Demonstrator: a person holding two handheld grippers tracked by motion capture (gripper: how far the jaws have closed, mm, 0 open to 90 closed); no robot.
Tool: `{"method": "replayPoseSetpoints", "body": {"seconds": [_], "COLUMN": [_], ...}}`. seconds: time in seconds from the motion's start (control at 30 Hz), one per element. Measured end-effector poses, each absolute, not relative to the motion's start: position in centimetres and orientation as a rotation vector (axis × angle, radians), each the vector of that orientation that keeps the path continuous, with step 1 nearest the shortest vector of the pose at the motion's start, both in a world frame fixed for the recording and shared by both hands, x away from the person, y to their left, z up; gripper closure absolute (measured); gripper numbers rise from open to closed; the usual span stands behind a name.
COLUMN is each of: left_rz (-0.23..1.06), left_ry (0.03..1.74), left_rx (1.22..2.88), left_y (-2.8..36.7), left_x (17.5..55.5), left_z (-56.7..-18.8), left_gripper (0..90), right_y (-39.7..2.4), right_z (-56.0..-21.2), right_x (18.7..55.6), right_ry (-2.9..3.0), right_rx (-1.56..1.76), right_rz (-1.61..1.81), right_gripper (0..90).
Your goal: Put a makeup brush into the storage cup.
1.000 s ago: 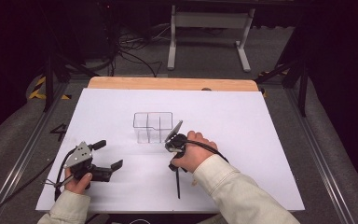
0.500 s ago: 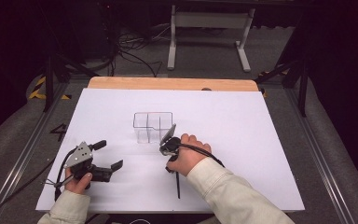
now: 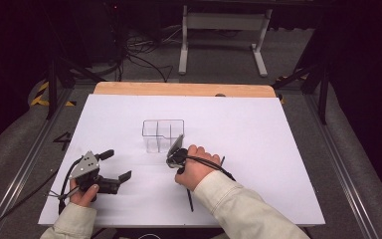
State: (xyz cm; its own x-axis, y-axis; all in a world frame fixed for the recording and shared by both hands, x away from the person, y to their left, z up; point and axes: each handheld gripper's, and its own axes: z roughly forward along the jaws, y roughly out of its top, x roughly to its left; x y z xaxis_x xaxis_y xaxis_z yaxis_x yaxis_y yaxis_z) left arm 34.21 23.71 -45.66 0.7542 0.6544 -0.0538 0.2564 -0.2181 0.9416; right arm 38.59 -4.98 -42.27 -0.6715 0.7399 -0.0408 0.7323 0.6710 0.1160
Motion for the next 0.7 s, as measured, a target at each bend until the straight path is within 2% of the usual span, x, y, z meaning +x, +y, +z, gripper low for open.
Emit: {"method": "replayPoseSetpoints", "body": {"seconds": [0.4,0.7], "left_rz": [0.436,0.436], "left_ry": [0.706,0.706], "left_rx": [1.803,1.805], "left_y": [23.68,23.69], "left_x": [34.27,34.29], "left_z": [-45.69,-45.69], "left_gripper": [0.9,0.9], "right_y": [-4.62,-4.72], "right_z": [-42.32,-42.26], "right_x": [38.74,38.9], "right_ry": [2.81,2.806], "right_rx": [1.269,1.311], "right_rz": [0.112,0.12], "right_gripper": [83.2,83.9]}}
